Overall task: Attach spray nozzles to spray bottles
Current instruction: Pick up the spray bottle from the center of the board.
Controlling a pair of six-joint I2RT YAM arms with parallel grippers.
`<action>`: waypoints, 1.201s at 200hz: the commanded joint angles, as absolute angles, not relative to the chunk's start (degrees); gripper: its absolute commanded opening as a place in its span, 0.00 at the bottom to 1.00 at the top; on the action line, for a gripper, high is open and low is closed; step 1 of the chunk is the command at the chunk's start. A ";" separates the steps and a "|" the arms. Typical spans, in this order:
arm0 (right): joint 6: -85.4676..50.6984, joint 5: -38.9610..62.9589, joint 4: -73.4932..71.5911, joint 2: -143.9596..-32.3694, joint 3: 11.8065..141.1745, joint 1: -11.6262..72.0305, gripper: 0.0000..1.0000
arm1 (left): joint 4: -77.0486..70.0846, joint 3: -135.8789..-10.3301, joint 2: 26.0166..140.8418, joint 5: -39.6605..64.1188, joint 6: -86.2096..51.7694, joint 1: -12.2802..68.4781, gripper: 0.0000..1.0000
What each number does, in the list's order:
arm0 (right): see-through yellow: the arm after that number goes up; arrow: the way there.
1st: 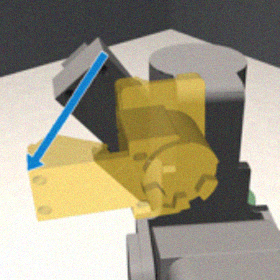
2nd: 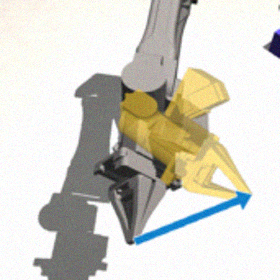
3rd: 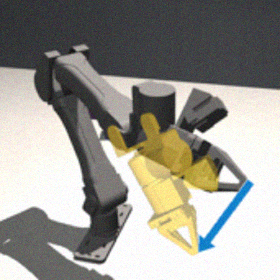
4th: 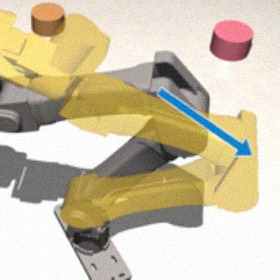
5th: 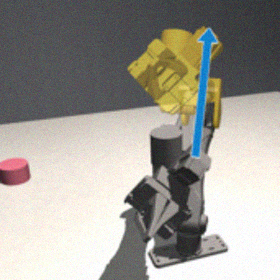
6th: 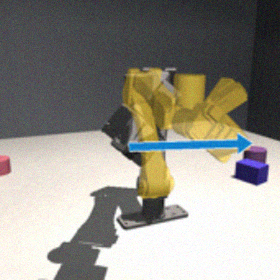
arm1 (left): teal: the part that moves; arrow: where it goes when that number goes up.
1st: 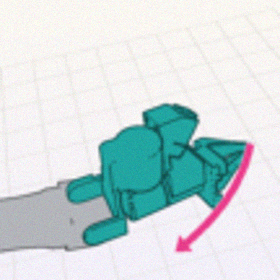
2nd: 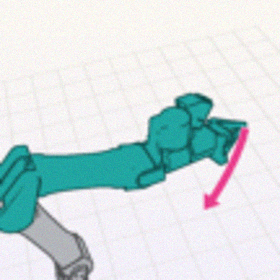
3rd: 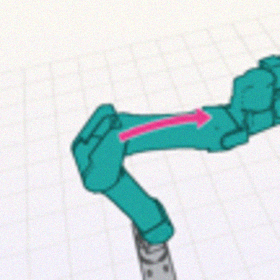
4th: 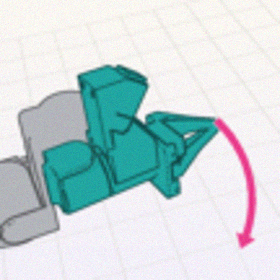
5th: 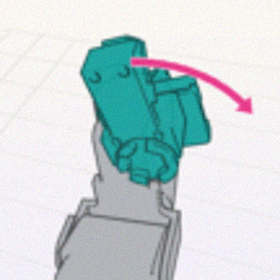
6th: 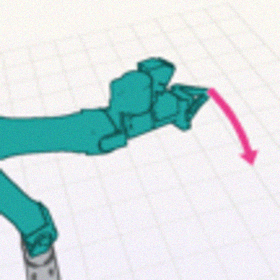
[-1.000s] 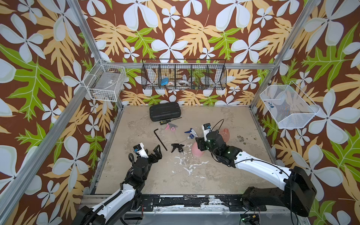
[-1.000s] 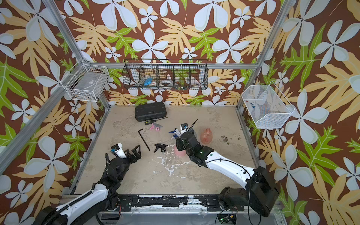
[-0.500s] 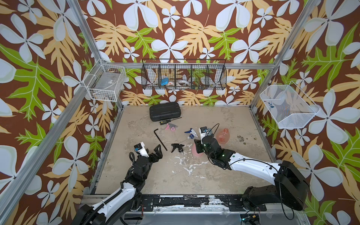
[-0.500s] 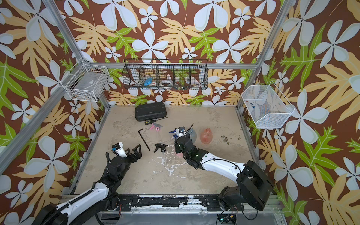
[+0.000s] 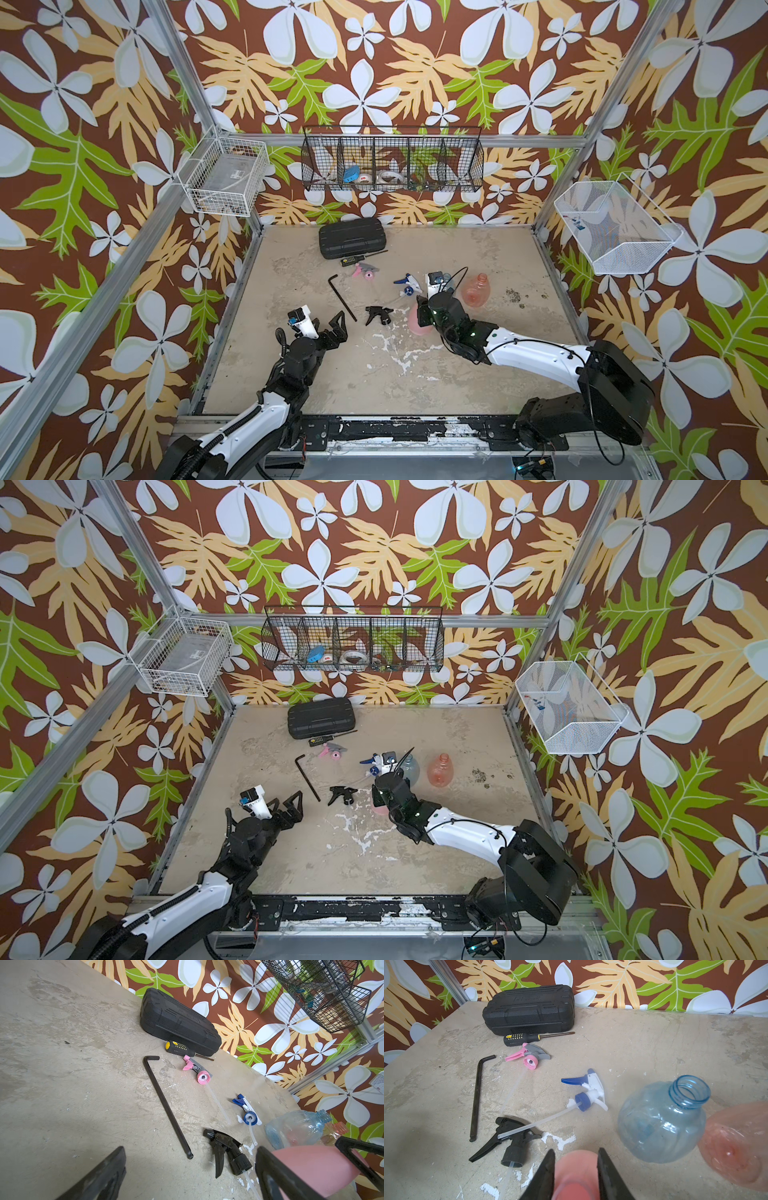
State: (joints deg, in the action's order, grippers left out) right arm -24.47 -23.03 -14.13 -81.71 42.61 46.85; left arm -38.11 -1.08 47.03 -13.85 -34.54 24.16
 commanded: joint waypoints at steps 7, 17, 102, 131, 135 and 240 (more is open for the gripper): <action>-25.17 -24.53 -15.08 -82.08 42.19 47.18 0.30 | -40.25 -0.90 46.94 -14.93 -35.30 24.15 0.97; -25.27 -24.76 -15.04 -82.09 42.25 47.27 0.28 | -40.30 -0.77 46.80 -15.65 -35.69 24.19 0.97; -21.84 -26.04 -9.77 -77.86 45.36 47.91 0.15 | -38.79 1.59 40.74 -18.40 -35.51 24.17 1.00; -19.22 -26.55 -5.26 -74.90 46.87 47.95 0.12 | -44.61 2.54 41.71 -9.40 -29.61 24.26 0.90; -18.60 -26.54 -4.46 -74.48 47.12 47.93 0.12 | -45.07 2.36 42.28 -8.43 -29.02 24.27 0.88; -10.48 -12.98 10.91 -59.05 51.97 39.37 0.11 | -70.70 -6.50 61.99 1.48 -11.03 40.69 0.81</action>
